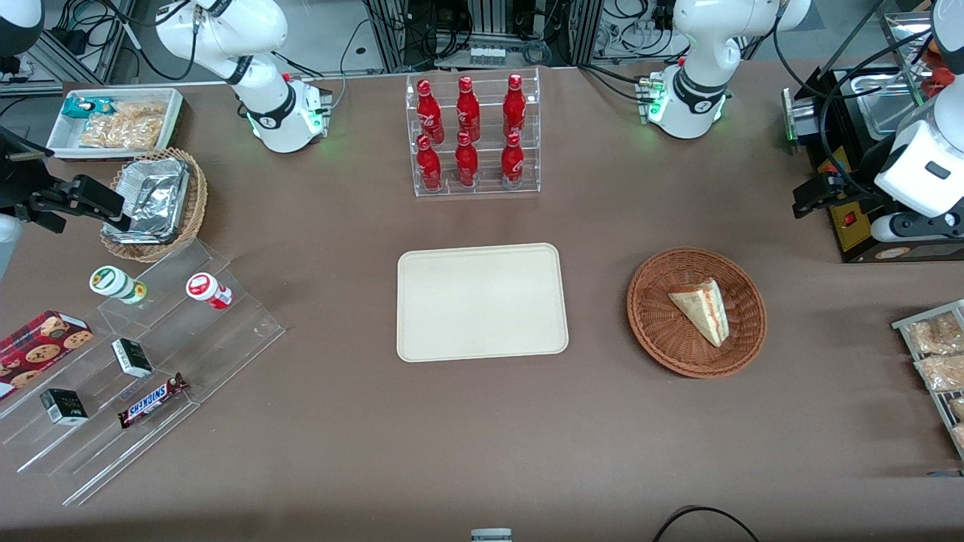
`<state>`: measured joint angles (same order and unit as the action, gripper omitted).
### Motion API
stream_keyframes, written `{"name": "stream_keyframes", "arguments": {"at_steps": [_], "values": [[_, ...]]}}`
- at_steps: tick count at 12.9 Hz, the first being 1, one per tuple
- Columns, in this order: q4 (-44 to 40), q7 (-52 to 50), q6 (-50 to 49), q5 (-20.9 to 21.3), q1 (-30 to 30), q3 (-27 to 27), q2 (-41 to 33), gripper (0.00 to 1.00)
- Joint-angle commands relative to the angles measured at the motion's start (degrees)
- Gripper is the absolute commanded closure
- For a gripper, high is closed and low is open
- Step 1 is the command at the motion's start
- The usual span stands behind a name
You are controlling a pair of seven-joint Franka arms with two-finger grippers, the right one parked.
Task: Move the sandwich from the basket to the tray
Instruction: 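Move the left gripper over the wrapped sandwich in the wicker basket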
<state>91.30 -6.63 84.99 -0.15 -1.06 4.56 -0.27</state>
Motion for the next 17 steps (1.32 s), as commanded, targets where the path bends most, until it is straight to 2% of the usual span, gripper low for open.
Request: {"name": "stream_keyframes", "arguments": {"at_steps": [1, 6, 14, 15, 17], "values": [[0.4, 0.1, 0.8, 1.2, 0.3, 0.0, -0.2, 0.00], [8.3, 0.0, 4.3, 0.9, 0.2, 0.1, 0.2, 0.00], [35.4, -0.7, 40.3, 1.0, 0.4, 0.2, -0.1, 0.00], [36.9, -1.2, 42.6, 1.0, 0.4, 0.2, -0.1, 0.00], [37.3, -8.6, 43.0, 0.9, 0.4, 0.3, 0.3, 0.00]]}}
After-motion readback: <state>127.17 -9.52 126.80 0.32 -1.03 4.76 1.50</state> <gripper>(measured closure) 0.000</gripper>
